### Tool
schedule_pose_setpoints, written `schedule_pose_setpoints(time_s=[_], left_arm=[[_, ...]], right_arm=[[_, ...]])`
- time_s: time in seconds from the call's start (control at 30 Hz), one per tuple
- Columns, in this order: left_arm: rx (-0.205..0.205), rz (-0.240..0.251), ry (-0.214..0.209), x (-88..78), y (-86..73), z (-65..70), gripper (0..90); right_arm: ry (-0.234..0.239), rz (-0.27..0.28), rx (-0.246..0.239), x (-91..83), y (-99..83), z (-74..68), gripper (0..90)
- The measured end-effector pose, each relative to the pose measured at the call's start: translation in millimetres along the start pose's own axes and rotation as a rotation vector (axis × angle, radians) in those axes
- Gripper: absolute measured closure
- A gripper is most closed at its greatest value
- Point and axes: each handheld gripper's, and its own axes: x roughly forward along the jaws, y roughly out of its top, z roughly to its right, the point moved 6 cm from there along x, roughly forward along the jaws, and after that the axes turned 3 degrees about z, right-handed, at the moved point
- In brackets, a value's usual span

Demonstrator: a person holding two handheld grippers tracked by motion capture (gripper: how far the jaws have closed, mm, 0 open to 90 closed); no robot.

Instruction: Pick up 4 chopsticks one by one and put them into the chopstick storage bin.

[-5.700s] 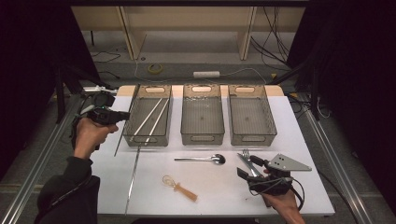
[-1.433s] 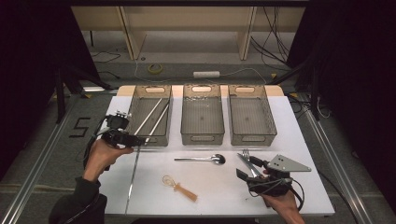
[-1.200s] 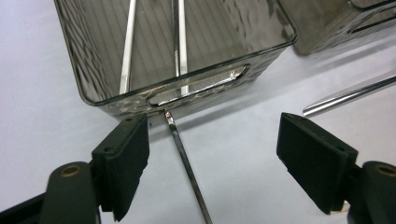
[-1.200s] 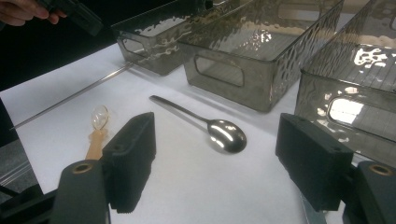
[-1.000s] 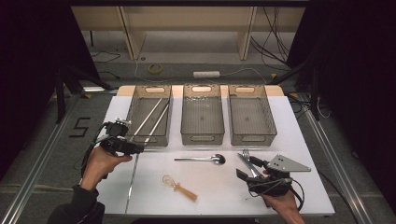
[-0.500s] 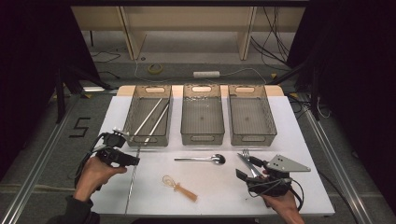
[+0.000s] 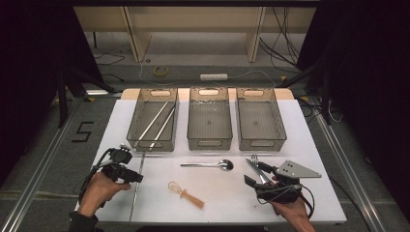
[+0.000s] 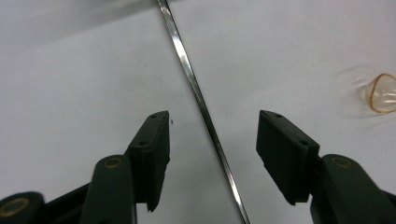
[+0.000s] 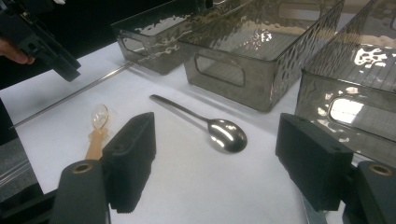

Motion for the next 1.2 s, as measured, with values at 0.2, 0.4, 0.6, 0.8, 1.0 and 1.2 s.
schedule_pose_setpoints(time_s=[0.2, 0.4, 0.6, 0.8, 1.0, 1.2], left_arm=[[0.005, -0.03, 0.001, 8.5, -3.9, 2.1, 50.3], [0.002, -0.044, -0.001, 13.1, -5.7, 1.7, 57.4], [-0.008, -0.055, -0.001, 17.2, -6.1, 1.5, 61.7], [-0.021, -0.048, 0.018, 21.1, -5.3, 0.7, 64.6], [-0.041, -0.032, 0.031, 22.6, -4.6, 1.3, 68.3], [-0.063, -0.031, 0.043, 24.8, -5.5, 1.9, 71.1]], right_arm=[[0.001, 0.0, 0.004, 0.1, -0.2, 0.6, 29.8], [0.001, -0.001, 0.003, 0.9, -0.4, 0.1, 29.8], [0.001, -0.001, 0.004, 0.8, -0.5, 0.5, 29.8], [0.0, -0.003, 0.003, 1.0, -0.5, 0.4, 29.9], [-0.002, -0.002, 0.003, 0.9, -0.6, 0.7, 29.9], [-0.002, -0.002, 0.002, 0.9, -0.5, 0.7, 29.8]])
